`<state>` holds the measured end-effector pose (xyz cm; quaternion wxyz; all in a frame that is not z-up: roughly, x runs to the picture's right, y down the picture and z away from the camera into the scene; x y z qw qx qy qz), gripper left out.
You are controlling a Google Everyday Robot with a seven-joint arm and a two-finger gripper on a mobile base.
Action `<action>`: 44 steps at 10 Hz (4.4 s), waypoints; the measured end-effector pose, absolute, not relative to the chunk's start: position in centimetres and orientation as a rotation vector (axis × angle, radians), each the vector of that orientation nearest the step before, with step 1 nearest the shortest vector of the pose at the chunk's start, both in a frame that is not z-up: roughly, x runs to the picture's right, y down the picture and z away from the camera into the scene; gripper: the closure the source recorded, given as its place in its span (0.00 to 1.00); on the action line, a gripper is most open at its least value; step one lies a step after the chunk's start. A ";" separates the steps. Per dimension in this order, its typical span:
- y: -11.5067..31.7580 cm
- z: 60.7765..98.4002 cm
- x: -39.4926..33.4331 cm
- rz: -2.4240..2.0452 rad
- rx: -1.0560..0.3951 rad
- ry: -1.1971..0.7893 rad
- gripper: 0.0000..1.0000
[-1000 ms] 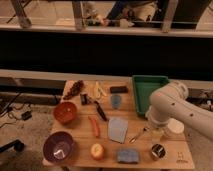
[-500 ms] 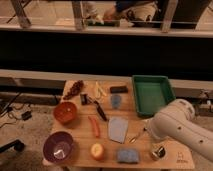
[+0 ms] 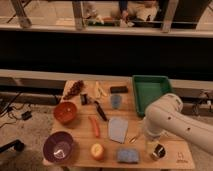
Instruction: Place sponge in plastic cup
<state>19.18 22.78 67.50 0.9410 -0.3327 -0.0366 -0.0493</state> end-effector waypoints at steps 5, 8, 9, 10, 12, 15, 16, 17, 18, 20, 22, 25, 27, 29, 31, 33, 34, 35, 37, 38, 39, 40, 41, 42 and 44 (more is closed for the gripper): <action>23.2 67.4 18.7 -0.073 -0.755 -0.100 0.20; 23.2 67.5 18.6 -0.074 -0.755 -0.101 0.20; 23.2 67.4 18.6 -0.074 -0.755 -0.101 0.20; 23.2 67.4 18.6 -0.074 -0.755 -0.100 0.20; 23.2 67.4 18.7 -0.073 -0.756 -0.100 0.20; 23.3 67.4 18.7 -0.072 -0.756 -0.100 0.20; 23.3 67.4 18.7 -0.072 -0.756 -0.100 0.20; 23.3 67.4 18.7 -0.071 -0.756 -0.099 0.20; 23.5 67.3 18.7 -0.068 -0.759 -0.100 0.20; 23.8 67.3 18.2 -0.058 -0.749 -0.116 0.20; 24.3 67.6 18.0 -0.053 -0.749 -0.129 0.20; 25.2 68.1 17.6 -0.048 -0.755 -0.138 0.20; 26.5 68.2 17.2 -0.052 -0.762 -0.142 0.20; 27.7 68.2 16.6 -0.066 -0.758 -0.150 0.20; 29.1 68.1 15.9 -0.094 -0.748 -0.158 0.20; 30.4 68.3 15.1 -0.122 -0.741 -0.160 0.20; 31.0 68.7 14.8 -0.135 -0.737 -0.156 0.20; 31.4 69.0 14.6 -0.142 -0.737 -0.154 0.20; 31.9 70.0 14.1 -0.155 -0.736 -0.150 0.20; 32.0 70.3 14.0 -0.158 -0.735 -0.146 0.20; 32.3 70.7 14.0 -0.157 -0.738 -0.142 0.20; 32.4 71.1 14.1 -0.155 -0.739 -0.137 0.20; 32.4 71.3 14.3 -0.153 -0.739 -0.131 0.20; 32.5 71.5 14.5 -0.147 -0.740 -0.126 0.20; 33.0 71.8 14.7 -0.139 -0.747 -0.116 0.20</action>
